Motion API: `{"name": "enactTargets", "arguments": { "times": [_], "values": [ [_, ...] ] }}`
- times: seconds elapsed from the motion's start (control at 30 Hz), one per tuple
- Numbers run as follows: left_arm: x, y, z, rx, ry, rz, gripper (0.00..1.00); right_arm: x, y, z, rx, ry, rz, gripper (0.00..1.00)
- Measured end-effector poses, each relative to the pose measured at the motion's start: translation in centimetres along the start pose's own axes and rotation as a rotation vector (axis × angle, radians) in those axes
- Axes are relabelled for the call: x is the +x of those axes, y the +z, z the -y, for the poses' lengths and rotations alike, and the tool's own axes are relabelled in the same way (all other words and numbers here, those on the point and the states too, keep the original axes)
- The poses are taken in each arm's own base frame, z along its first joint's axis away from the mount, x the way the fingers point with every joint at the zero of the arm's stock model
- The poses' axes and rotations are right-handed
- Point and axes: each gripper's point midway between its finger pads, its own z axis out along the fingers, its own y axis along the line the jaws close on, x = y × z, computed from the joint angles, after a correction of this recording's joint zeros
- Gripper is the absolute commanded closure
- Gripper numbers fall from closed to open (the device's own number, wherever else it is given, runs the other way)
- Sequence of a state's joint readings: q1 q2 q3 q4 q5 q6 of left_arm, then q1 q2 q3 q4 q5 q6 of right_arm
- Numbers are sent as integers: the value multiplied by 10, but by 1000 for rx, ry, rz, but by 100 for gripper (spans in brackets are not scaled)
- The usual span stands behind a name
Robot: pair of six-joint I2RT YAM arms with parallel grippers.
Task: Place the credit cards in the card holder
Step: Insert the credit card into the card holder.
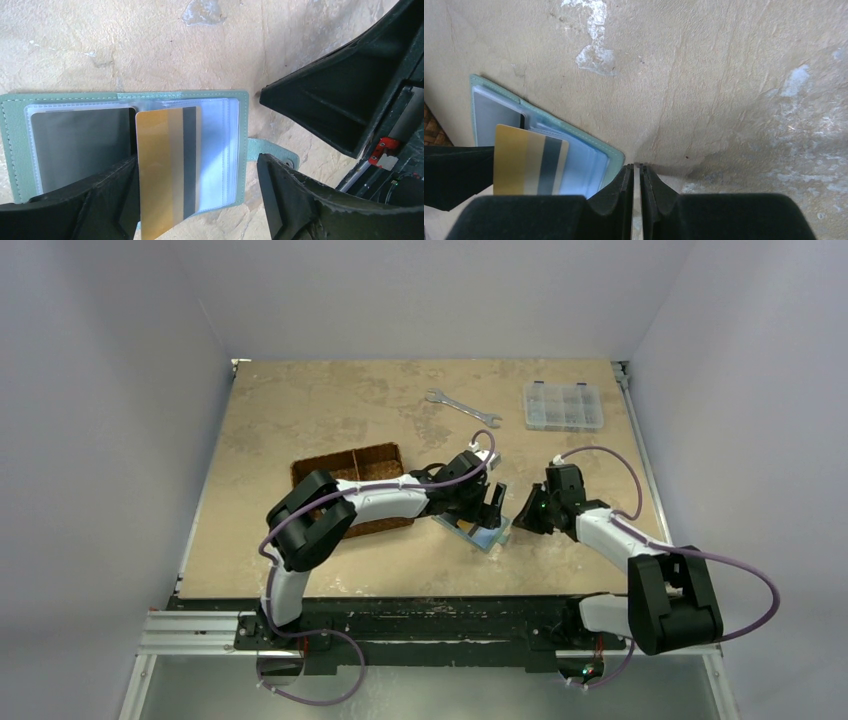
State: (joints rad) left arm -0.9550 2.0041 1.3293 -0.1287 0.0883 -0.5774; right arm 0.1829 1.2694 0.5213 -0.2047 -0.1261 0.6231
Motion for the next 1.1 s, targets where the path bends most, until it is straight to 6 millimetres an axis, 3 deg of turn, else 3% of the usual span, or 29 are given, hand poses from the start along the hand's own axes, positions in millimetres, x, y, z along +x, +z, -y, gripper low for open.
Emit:
{"name": "enactTargets", "arguments": {
  "times": [0.23,0.33,0.47,0.73,0.9,1.1],
  "values": [
    [1,-5,-4,-11,18,-16,14,5,-1,-8,-51,-26,-22,57],
    [1,-7,-4,-12,26,-19,18,5,-5,-14,-82,-48,-17,52],
    [-2,-11,-7,-12,29,-20,16,7,-12,-28,-127,-95,-2,48],
    [-25,-28,-10,60,-15,6,10,22,-14,-49,-196,-151,-40,51],
    [-27,-36,-8,74,-14,14,21,26,-11,-55,-225,-136,-61,61],
    [-24,-38,-11,64,2,-1,20,25,-10,-59,-240,-121,-62,64]
  ]
}}
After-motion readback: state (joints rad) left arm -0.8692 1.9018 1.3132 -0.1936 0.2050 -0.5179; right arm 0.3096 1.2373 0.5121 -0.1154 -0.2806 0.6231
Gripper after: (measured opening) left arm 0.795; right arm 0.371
